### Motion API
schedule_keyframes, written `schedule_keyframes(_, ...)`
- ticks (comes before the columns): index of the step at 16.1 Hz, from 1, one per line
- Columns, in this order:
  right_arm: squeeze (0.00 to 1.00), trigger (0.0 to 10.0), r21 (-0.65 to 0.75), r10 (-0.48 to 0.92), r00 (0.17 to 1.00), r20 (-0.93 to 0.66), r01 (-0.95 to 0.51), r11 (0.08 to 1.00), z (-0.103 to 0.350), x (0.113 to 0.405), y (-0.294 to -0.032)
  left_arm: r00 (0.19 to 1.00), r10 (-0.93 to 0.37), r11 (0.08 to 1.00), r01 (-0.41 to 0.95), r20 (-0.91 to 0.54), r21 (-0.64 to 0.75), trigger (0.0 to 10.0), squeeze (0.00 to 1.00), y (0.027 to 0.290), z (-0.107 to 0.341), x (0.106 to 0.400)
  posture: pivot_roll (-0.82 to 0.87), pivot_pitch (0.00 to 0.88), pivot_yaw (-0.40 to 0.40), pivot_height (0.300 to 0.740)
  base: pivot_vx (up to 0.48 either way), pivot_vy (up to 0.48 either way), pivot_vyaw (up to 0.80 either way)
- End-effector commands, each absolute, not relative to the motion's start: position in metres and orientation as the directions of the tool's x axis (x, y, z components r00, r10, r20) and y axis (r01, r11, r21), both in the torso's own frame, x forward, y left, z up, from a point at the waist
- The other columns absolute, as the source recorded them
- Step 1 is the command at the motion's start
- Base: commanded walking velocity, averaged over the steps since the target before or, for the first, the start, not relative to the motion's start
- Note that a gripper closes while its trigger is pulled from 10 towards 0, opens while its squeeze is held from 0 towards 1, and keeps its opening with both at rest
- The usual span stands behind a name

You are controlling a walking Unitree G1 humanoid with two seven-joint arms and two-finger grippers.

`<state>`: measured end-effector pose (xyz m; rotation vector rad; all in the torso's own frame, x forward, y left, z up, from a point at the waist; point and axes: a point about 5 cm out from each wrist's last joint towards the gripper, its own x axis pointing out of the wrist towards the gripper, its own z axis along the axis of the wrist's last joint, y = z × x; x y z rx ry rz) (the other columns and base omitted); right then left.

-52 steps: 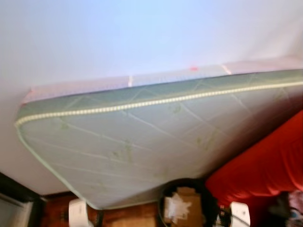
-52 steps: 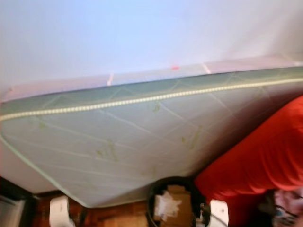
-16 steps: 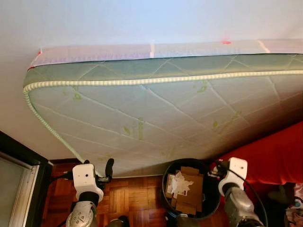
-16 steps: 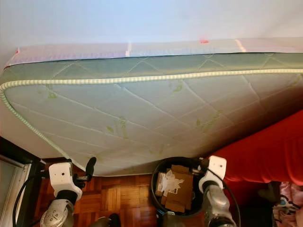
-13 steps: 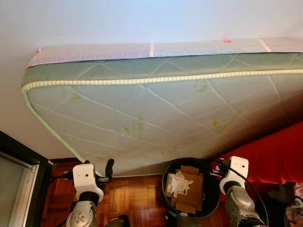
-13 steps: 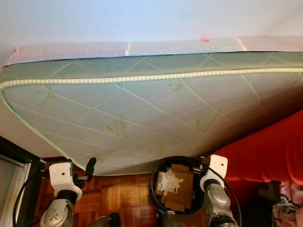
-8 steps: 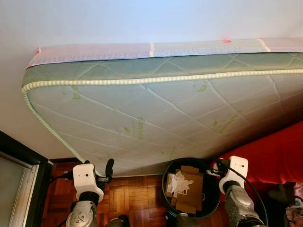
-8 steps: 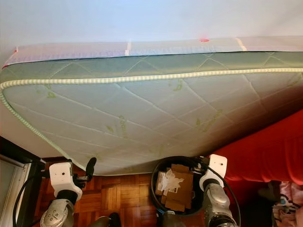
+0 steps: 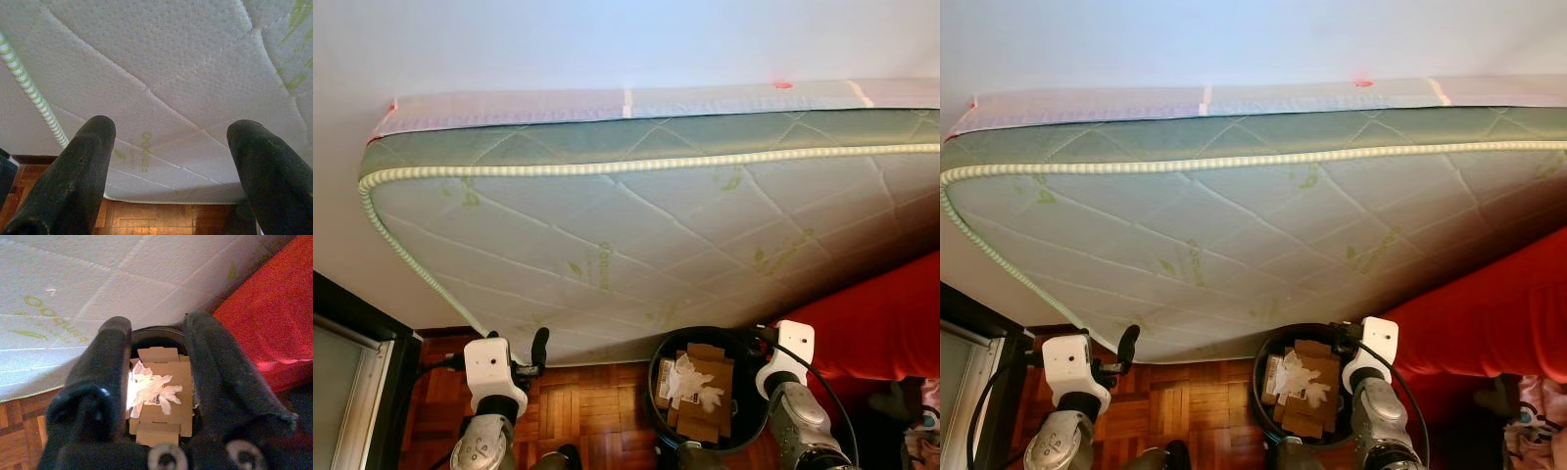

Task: Clean up the room

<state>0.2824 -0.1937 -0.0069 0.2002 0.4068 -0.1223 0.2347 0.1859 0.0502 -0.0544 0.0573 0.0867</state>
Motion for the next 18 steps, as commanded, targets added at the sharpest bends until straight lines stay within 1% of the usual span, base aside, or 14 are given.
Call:
schedule_keyframes(1, 0.11, 10.0, 0.171, -0.085, 0.906, -0.414, 0.169, 0.971, -0.009, 0.280, -0.195, 0.990, 0.097, 0.993, -0.103, -0.105, -0.052, 10.0, 0.00, 0.188, 0.041, 0.230, 0.01, 0.253, -0.048, 0.740, 0.000, 0.000, 0.00)
schedule_keyframes(2, 0.00, 10.0, 0.165, -0.087, 0.903, -0.421, 0.171, 0.971, -0.011, 0.278, -0.196, 0.986, 0.113, 0.991, -0.120, -0.123, -0.055, 10.0, 0.00, 0.192, 0.037, 0.229, 0.01, 0.251, -0.048, 0.740, 0.000, 0.000, 0.00)
schedule_keyframes(3, 0.00, 10.0, 0.163, -0.091, 0.899, -0.428, 0.175, 0.971, -0.013, 0.276, -0.197, 0.980, 0.131, 0.988, -0.141, -0.150, -0.061, 10.0, 0.00, 0.197, 0.030, 0.227, 0.01, 0.244, -0.045, 0.740, 0.000, 0.000, 0.00)
schedule_keyframes(5, 0.00, 10.0, 0.149, -0.098, 0.893, -0.438, 0.180, 0.972, -0.017, 0.268, -0.205, 0.949, 0.167, 0.980, -0.189, -0.267, -0.059, 10.0, 0.00, 0.211, 0.004, 0.217, 0.00, 0.213, -0.032, 0.740, 0.000, 0.000, 0.00)
schedule_keyframes(6, 0.00, 10.0, 0.138, -0.098, 0.889, -0.447, 0.177, 0.974, -0.019, 0.266, -0.206, 0.939, 0.174, 0.979, -0.197, -0.297, -0.052, 10.0, 0.00, 0.214, -0.002, 0.216, 0.00, 0.199, -0.030, 0.740, 0.000, 0.000, 0.00)
schedule_keyframes(8, 0.00, 10.0, 0.097, -0.110, 0.859, -0.499, 0.181, 0.979, -0.030, 0.251, -0.214, 0.900, 0.169, 0.980, -0.196, -0.401, -0.027, 10.0, 0.00, 0.217, -0.025, 0.204, 0.01, 0.152, -0.024, 0.740, 0.000, 0.000, 0.00)
schedule_keyframes(10, 0.00, 10.0, 0.082, -0.119, 0.833, -0.540, 0.193, 0.978, -0.037, 0.243, -0.216, 0.863, 0.169, 0.979, -0.202, -0.476, -0.018, 10.0, 0.00, 0.220, -0.039, 0.198, 0.00, 0.111, -0.013, 0.740, 0.000, 0.000, 0.00)
schedule_keyframes(12, 0.00, 10.0, 0.068, -0.138, 0.792, -0.594, 0.220, 0.973, -0.047, 0.231, -0.217, 0.803, 0.174, 0.979, -0.204, -0.569, 0.011, 10.0, 0.00, 0.222, -0.056, 0.189, 0.00, 0.074, 0.001, 0.740, 0.000, 0.000, 0.00)
schedule_keyframes(13, 0.00, 10.0, 0.050, -0.146, 0.748, -0.648, 0.233, 0.971, -0.057, 0.216, -0.215, 0.741, 0.195, 0.974, -0.225, -0.643, 0.036, 10.0, 0.00, 0.225, -0.067, 0.178, -0.01, 0.047, 0.009, 0.740, 0.000, 0.000, 0.00)
schedule_keyframes(15, 0.00, 10.0, 0.050, -0.148, 0.719, -0.679, 0.246, 0.968, -0.065, 0.206, -0.212, 0.686, 0.209, 0.968, -0.248, -0.696, 0.046, 10.0, 0.00, 0.226, -0.076, 0.168, -0.01, 0.024, 0.011, 0.740, 0.000, 0.000, 0.00)
schedule_keyframes(18, 0.00, 10.0, 0.037, -0.125, 0.696, -0.707, 0.213, 0.976, -0.071, 0.196, -0.208, 0.689, 0.190, 0.972, -0.231, -0.699, 0.036, 10.0, 0.00, 0.224, -0.077, 0.168, -0.02, 0.012, 0.010, 0.740, 0.000, 0.000, 0.00)
